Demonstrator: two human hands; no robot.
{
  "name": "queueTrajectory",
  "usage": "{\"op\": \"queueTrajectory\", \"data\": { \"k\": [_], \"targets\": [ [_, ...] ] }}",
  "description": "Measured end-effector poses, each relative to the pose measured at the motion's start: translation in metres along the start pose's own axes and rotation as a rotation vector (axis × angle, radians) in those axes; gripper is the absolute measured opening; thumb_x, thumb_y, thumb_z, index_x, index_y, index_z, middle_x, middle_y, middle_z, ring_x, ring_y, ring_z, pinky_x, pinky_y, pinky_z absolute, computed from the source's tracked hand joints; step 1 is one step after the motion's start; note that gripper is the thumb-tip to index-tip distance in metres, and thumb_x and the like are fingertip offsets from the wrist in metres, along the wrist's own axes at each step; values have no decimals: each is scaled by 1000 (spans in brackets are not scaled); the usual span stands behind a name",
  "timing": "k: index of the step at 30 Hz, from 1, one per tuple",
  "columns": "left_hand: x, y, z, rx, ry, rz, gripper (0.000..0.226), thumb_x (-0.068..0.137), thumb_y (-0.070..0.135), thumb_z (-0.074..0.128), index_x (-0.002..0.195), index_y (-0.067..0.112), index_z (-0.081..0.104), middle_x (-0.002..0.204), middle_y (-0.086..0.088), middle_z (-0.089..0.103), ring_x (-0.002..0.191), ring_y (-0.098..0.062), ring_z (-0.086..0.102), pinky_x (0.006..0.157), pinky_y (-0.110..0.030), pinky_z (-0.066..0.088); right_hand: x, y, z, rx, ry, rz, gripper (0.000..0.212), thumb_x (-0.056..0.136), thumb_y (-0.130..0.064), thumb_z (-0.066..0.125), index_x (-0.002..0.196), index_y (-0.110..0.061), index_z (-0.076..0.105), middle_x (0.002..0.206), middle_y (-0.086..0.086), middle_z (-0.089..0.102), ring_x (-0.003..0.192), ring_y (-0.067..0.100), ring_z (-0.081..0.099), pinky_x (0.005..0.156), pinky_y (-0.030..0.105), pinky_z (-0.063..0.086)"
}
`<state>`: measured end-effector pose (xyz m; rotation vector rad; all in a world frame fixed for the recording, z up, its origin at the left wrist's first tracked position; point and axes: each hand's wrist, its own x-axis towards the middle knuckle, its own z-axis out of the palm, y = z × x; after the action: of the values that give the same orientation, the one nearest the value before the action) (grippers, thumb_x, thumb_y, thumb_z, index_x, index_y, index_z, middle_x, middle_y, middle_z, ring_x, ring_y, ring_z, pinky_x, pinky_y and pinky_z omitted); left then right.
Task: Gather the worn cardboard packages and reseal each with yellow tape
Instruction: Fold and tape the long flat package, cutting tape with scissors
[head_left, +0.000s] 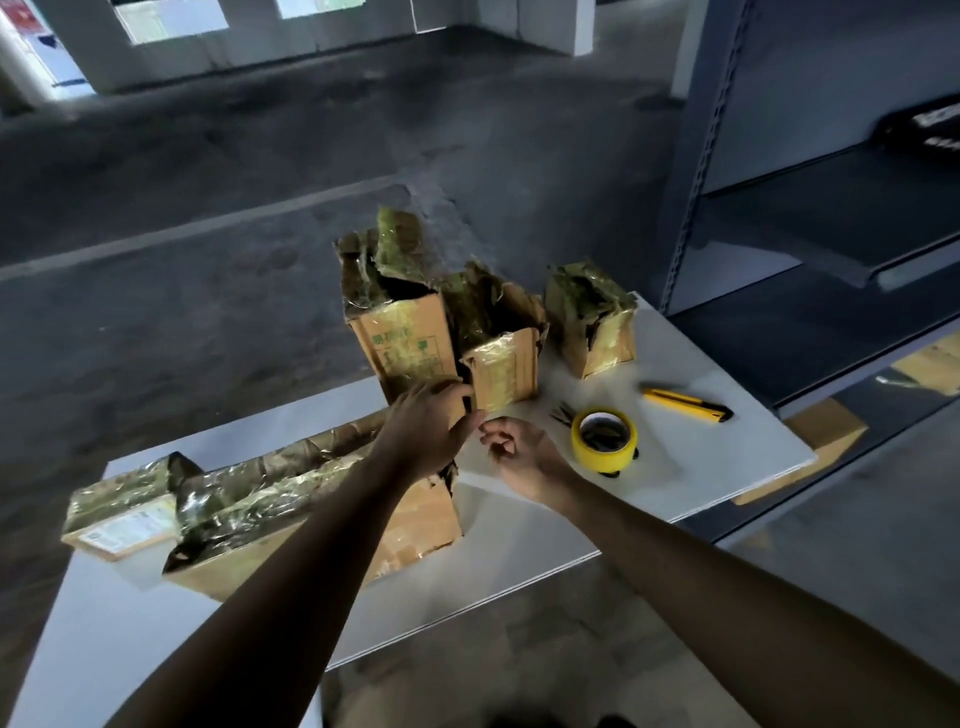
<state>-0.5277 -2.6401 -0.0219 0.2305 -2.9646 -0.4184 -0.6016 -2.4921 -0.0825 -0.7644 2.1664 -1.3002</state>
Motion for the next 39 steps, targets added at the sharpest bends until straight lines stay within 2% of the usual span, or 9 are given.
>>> {"op": "queueTrajectory", "data": {
  "k": [3, 7, 13, 19, 24, 28, 32, 35, 39],
  "targets": [
    [16, 12, 13, -40, 22, 53, 38, 99, 37, 52, 127, 12, 61, 127, -6, 63, 116, -22, 58, 95, -37, 46, -1, 16, -14, -38, 144, -23, 25, 86, 0, 64, 111, -3, 67, 107, 11, 71, 100, 26, 69, 91, 34, 54],
    [40, 28, 31, -51, -28, 52, 31, 100, 33, 49, 110, 10, 67, 106, -8, 67, 96, -23, 62, 82, -38, 51, 2, 34, -38, -172, 209, -38, 16, 88, -7, 65, 104, -4, 69, 101, 13, 72, 93, 25, 67, 73, 14, 41],
    [74, 54, 68, -13, -141, -104, 27, 103, 26, 43, 105, 12, 65, 102, -8, 65, 92, -20, 59, 76, -30, 46, 25, 85, -79, -353, 165, 10, 17, 87, -9, 59, 102, -6, 66, 96, 18, 70, 91, 36, 63, 78, 38, 52],
    [81, 72, 104, -29, -230, -316, 26, 102, 32, 48, 112, 19, 68, 115, -4, 66, 97, -21, 62, 78, -31, 50, 53, 134, -107, -590, -97, 40, 31, 85, -27, 69, 103, -2, 64, 106, 21, 65, 107, 38, 59, 89, 39, 47],
    [73, 81, 117, -80, -266, -419, 23, 99, 28, 51, 108, 15, 68, 111, -8, 69, 104, -25, 64, 90, -37, 51, 61, 152, -114, -766, -336, 44, 59, 92, -33, 67, 138, -2, 48, 140, 16, 52, 131, 34, 47, 105, 38, 43],
    [73, 82, 119, -144, -284, -439, 27, 99, 26, 54, 120, 13, 65, 120, -9, 66, 111, -24, 62, 95, -37, 50, 63, 147, -124, -686, -352, -3, 42, 92, -17, 62, 132, -5, 56, 138, 12, 56, 127, 31, 52, 104, 34, 44],
    [81, 83, 117, -217, -302, -503, 55, 98, 32, 57, 147, 13, 41, 146, -12, 43, 127, -24, 52, 107, -38, 42, 67, 134, -139, -350, -248, -119, 17, 81, -7, 62, 96, 1, 63, 111, 12, 63, 110, 32, 58, 96, 30, 44],
    [93, 87, 109, -255, -266, -524, 75, 95, 38, 62, 154, 11, 25, 157, -12, 28, 140, -25, 38, 113, -38, 34, 60, 104, -155, -191, -274, -125, 19, 87, -5, 64, 80, -21, 58, 82, -13, 50, 75, -3, 50, 69, 6, 36],
    [96, 89, 95, -334, -199, -571, 81, 92, 44, 66, 155, 15, 25, 159, -7, 29, 143, -24, 34, 115, -39, 32, 55, 87, -161, -22, -311, -110, 8, 89, -9, 66, 84, -10, 59, 70, -3, 45, 63, 6, 41, 55, 15, 33]
  ]
}}
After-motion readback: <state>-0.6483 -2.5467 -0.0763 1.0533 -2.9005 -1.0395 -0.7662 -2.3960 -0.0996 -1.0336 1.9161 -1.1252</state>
